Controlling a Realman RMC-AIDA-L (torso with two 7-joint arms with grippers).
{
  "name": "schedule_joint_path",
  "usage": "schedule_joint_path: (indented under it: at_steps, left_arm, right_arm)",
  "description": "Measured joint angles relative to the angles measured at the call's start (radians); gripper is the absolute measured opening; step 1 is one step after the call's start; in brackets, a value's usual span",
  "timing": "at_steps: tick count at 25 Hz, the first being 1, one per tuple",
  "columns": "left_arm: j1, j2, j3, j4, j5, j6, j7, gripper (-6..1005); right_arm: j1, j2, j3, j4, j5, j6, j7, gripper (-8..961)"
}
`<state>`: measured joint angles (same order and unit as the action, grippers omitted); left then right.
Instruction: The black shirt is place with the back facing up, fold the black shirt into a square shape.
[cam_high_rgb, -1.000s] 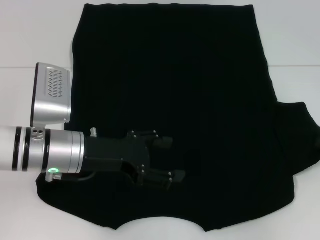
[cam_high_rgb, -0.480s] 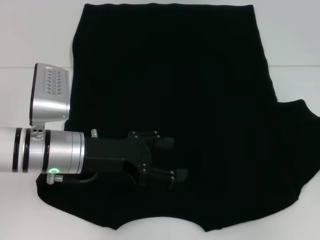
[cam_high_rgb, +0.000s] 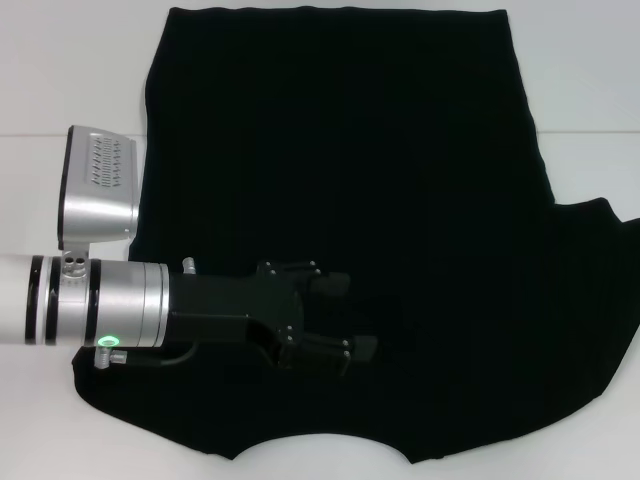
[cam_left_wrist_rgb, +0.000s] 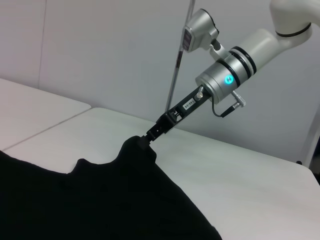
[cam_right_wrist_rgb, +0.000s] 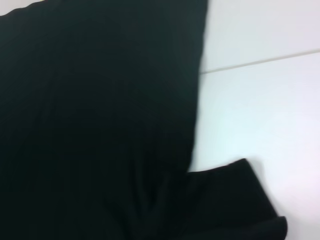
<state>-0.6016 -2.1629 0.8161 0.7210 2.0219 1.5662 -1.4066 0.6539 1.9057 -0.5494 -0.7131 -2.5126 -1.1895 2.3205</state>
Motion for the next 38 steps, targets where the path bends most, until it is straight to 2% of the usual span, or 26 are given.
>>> schedule_joint_path:
  at_steps: [6, 9, 11, 15, 20, 26, 36, 38]
  left_arm:
    - [0.000, 0.000, 0.000, 0.000, -0.007, 0.000, -0.001, 905]
    - [0.000, 0.000, 0.000, 0.000, -0.011, 0.000, -0.002, 905]
    - [0.000, 0.000, -0.001, 0.000, -0.011, 0.000, -0.002, 905]
    - [0.000, 0.000, -0.008, 0.001, -0.012, 0.000, -0.003, 903]
    - [0.000, 0.004, -0.043, 0.001, -0.014, 0.002, -0.003, 901]
    - [0.000, 0.009, -0.083, 0.000, -0.015, 0.008, -0.003, 899]
    - [0.011, 0.017, -0.114, 0.026, -0.013, 0.006, -0.052, 895]
    - [0.029, 0.027, -0.130, 0.055, 0.004, 0.007, -0.110, 894]
  right_arm:
    - [0.030, 0.005, -0.003, -0.001, 0.057, -0.079, -0.044, 9]
    - [0.064, 0.021, -0.027, -0.002, 0.075, -0.115, -0.056, 11]
    - [0.093, 0.040, -0.061, -0.002, 0.076, -0.126, -0.053, 12]
    - [0.147, 0.067, -0.134, 0.006, 0.073, -0.112, -0.038, 15]
    - [0.191, 0.086, -0.209, 0.007, 0.071, -0.115, -0.028, 19]
    - [0.208, 0.091, -0.226, 0.004, 0.076, -0.132, -0.015, 228]
    - [0.199, 0.086, -0.221, 0.013, 0.090, -0.144, -0.029, 694]
    - [0.193, 0.091, -0.221, 0.015, 0.111, -0.151, -0.056, 719]
